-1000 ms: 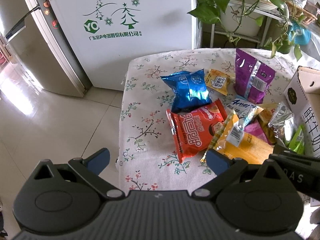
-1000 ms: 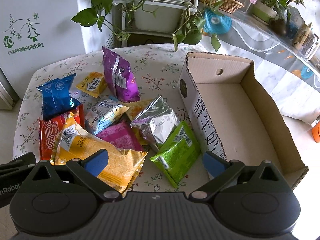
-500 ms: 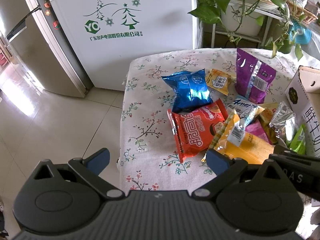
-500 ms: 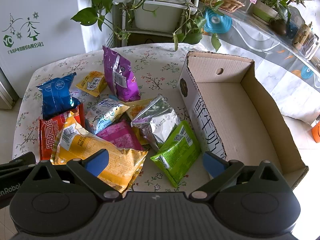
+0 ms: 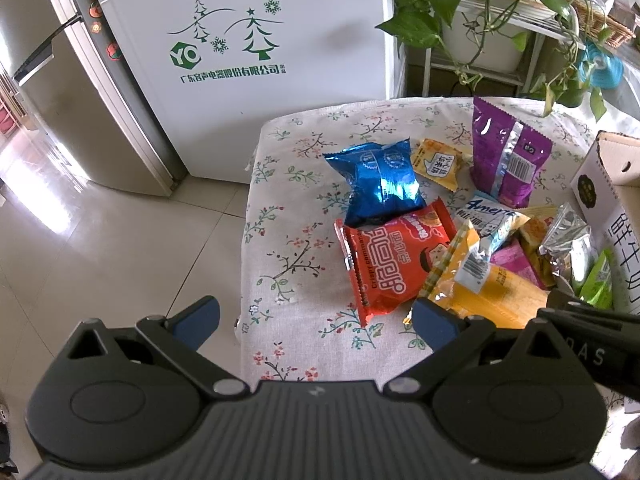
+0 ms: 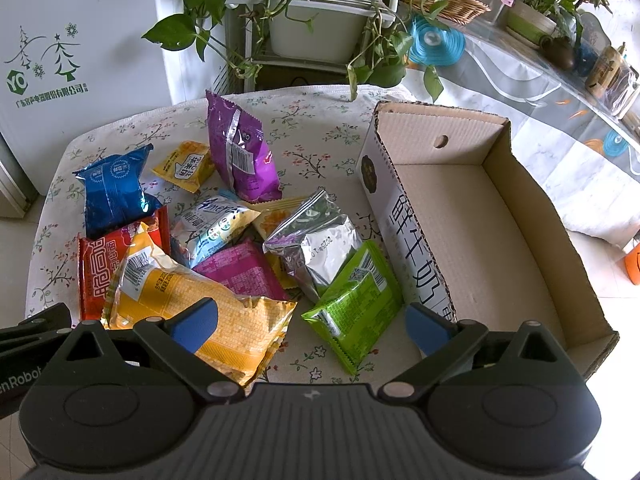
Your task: Organize snacks
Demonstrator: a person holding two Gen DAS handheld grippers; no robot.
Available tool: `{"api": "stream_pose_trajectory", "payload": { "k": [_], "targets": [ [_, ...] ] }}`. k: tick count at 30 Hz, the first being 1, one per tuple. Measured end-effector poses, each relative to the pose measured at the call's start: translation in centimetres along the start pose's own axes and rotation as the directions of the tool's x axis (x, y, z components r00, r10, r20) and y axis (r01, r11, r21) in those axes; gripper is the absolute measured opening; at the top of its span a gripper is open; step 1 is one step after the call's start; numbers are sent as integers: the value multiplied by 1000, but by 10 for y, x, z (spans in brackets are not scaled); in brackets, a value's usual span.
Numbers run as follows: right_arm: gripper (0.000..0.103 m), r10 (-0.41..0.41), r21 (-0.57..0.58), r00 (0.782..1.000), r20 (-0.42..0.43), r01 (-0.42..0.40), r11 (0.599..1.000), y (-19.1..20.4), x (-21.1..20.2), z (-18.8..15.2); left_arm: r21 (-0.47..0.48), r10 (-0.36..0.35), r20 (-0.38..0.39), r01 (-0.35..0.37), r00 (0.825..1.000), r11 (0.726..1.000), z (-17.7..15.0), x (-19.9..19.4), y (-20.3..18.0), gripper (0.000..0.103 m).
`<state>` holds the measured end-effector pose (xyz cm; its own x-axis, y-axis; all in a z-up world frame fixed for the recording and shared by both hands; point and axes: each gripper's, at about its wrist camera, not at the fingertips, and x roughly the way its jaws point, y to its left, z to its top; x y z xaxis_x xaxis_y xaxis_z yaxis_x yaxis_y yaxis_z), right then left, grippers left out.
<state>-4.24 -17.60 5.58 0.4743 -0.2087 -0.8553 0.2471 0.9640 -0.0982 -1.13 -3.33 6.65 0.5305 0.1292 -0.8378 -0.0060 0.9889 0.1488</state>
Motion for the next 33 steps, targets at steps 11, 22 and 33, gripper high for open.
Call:
{"api": "stream_pose_trajectory", "payload": {
  "k": [11,22,33],
  "targets": [
    [102,-3,-4,1000,13,3,1000,-1,-1,0,1,-10,15,10,1000,1000,1,-2,-1,100],
    [102,-4,-15,1000,22,4,1000,-2,-3,-1,9,-26,26,26,999,1000,-1,-4,-1,99],
    [102,17,-15,1000,25,-16,1000,-4,-2,-1,-29,-88,0,88,996,996,-1,0,4,99]
  ]
}}
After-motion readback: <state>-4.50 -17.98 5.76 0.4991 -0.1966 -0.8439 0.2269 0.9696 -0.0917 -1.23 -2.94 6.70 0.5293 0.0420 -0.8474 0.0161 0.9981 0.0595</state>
